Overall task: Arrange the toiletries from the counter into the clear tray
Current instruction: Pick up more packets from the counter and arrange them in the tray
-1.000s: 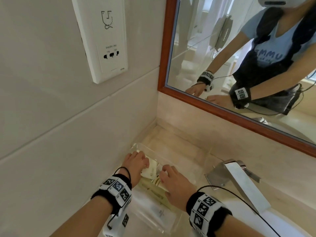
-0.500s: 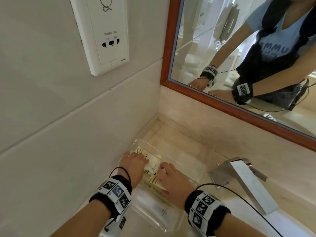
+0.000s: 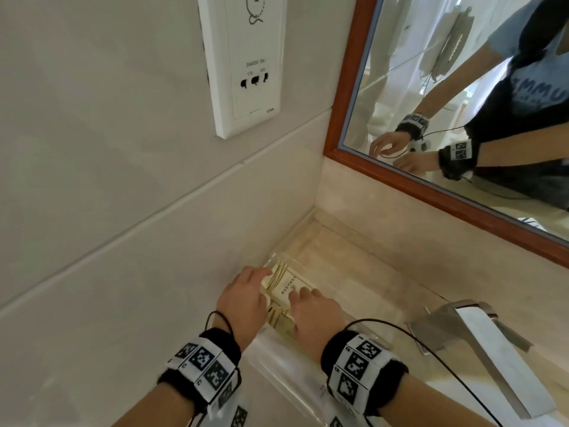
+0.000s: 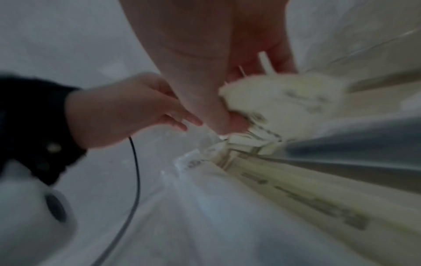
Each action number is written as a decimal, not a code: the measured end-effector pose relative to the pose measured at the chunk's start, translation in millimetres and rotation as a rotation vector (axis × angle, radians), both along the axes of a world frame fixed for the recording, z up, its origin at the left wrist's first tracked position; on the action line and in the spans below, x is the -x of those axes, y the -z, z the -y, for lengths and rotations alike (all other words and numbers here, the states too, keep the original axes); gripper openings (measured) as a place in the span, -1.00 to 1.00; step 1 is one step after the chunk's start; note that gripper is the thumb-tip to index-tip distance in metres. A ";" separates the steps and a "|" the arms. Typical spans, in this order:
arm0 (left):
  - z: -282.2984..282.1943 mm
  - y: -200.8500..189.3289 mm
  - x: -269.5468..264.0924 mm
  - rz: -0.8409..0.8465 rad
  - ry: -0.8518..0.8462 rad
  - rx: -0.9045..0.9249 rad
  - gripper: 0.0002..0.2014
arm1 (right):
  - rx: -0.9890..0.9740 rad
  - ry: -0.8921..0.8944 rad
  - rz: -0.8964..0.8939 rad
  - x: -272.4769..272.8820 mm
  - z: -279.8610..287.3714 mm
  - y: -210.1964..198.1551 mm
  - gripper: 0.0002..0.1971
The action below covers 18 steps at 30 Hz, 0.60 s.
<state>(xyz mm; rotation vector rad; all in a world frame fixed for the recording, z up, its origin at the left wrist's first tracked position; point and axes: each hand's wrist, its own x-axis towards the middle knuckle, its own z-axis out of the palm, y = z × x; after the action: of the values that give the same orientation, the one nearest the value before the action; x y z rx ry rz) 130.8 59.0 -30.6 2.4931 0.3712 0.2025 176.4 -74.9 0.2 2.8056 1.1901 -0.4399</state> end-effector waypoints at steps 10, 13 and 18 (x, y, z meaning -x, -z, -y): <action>-5.9 6.8 11.9 0.010 -0.085 0.056 -0.45 | 0.007 -0.097 0.064 -3.0 -32.5 9.1 -0.65; -8.0 5.7 13.1 -0.018 -0.084 0.044 -0.47 | 0.100 -0.117 0.074 -10.2 -41.3 11.8 -0.65; -10.2 9.8 17.2 -0.047 -0.060 -0.001 -0.50 | 0.113 -0.124 0.117 -21.1 -40.4 28.8 -0.68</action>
<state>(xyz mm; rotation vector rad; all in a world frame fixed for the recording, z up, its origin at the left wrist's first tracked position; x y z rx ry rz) 113.6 69.2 -40.4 2.4929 0.4659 0.1688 197.5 -34.5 -28.5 2.6060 1.2631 -0.3190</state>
